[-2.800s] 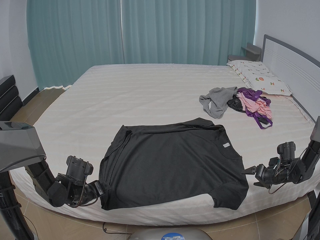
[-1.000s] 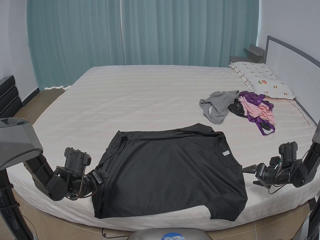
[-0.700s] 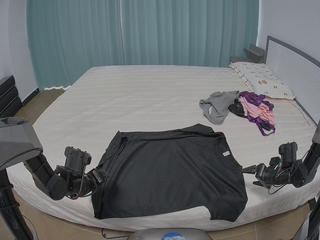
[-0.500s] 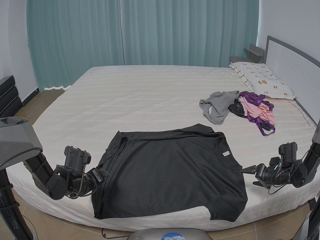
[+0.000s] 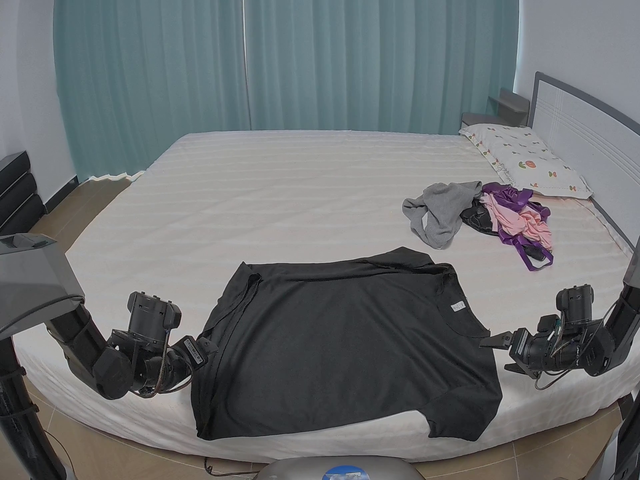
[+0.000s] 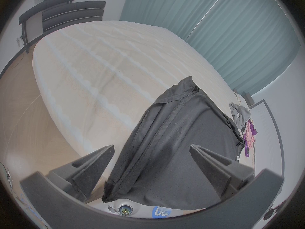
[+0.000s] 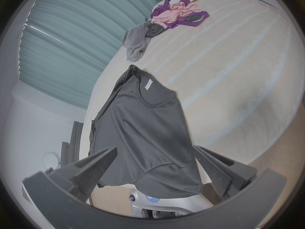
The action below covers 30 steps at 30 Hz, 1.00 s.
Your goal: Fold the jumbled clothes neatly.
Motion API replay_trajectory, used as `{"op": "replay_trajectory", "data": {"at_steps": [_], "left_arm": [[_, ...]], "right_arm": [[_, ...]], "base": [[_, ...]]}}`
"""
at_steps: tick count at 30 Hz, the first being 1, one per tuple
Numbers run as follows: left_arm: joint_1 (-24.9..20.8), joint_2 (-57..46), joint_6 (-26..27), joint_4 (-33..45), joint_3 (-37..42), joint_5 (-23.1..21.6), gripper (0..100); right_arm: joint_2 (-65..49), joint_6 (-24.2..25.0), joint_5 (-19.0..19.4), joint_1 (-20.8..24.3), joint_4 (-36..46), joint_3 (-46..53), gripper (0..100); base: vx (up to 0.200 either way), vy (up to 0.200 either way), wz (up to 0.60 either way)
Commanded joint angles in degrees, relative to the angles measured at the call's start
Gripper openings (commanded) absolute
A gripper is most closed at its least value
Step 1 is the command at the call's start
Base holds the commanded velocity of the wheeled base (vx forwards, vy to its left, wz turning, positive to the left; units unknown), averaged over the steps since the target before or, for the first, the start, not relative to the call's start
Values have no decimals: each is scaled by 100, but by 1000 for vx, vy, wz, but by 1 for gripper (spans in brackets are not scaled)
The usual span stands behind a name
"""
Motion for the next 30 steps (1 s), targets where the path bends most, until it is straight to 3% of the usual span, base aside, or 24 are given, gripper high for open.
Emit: {"op": "replay_trajectory", "data": {"at_steps": [1,6,15,19,27,30], "left_arm": [[1,2,-7,-3,-19,4,100],[18,2,-69,-21,8,-84,100],[27,-51,-77,-21,-28,-84,100],[36,-271,-69,-82,-54,-190,100],[159,-156,-42,76,-898,-225,100],[150,90,-33,489,-1504,-225,100]], "right_arm": [[10,0,1,2,-2,2,100],[10,0,1,2,-2,2,100],[10,0,9,2,-11,2,100],[10,0,9,2,-11,2,100],[36,9,18,2,-11,20,100],[45,9,18,2,-11,20,100]], "base": [[0,0,0],[0,0,0],[200,0,0],[0,0,0],[0,0,0],[0,0,0]]}}
